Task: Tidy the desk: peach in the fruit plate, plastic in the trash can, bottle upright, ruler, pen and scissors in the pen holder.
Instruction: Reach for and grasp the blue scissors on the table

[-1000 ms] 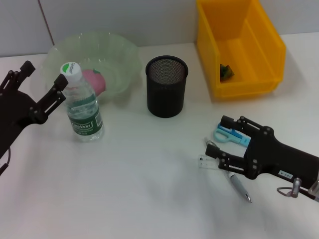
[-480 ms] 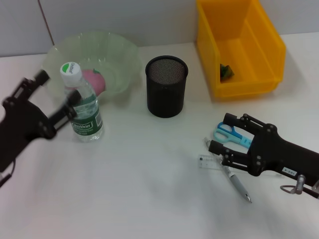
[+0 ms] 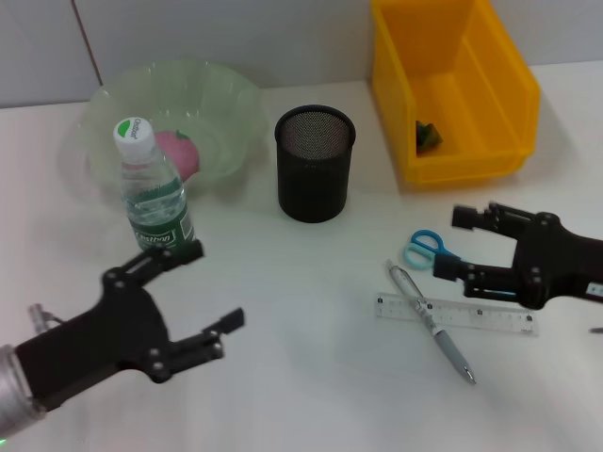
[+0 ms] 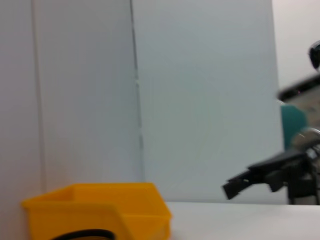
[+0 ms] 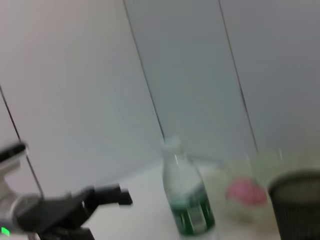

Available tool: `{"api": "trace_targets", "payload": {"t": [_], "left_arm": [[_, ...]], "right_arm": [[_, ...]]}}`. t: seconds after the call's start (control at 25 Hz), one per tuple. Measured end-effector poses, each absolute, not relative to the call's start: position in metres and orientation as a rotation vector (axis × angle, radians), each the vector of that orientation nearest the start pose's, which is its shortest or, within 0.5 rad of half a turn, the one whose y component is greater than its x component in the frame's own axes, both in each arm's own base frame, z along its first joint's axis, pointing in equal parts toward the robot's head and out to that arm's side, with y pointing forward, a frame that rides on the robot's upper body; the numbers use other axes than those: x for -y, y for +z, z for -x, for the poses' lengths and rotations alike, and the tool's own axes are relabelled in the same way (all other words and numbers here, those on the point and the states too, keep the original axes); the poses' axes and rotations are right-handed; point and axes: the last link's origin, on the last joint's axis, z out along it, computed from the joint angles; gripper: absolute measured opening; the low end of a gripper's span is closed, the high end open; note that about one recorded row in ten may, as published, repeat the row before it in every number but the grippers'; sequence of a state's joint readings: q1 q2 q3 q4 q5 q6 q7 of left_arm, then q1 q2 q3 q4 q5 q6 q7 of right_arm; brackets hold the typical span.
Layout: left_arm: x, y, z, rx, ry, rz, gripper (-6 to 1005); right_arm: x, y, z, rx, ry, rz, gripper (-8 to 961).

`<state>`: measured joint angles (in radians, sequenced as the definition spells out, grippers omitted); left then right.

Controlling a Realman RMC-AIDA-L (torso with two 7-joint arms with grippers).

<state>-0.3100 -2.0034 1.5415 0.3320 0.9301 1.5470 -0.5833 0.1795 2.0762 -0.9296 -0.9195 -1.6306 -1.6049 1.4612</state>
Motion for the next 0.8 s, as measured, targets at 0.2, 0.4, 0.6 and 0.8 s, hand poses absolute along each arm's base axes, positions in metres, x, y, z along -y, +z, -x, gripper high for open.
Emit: {"api": "trace_targets", "payload": {"t": [0.2,0.4,0.6,0.8], "left_arm": [[-0.257,-0.054,0.274,0.139,-0.98,2.574,849],[-0.261,-0.062,0.272,0.206,-0.947,2.639,849],[-0.264,-0.068,0.269,0.235,-0.918,2.709,849],[-0.27,-0.073,0.264,0.232,-0.894,2.732,849]], "right_arm": [[-0.285,0.064,-0.269,-0.921,0.529,2.594,823],[-0.3,0.093,-0.242,-1.042,0.228,2.488,823],[-0.318,0.114,-0.223,-1.125,0.014,2.341,823],[-0.331,0.111,-0.209,-1.139,-0.181,2.36,822]]}}
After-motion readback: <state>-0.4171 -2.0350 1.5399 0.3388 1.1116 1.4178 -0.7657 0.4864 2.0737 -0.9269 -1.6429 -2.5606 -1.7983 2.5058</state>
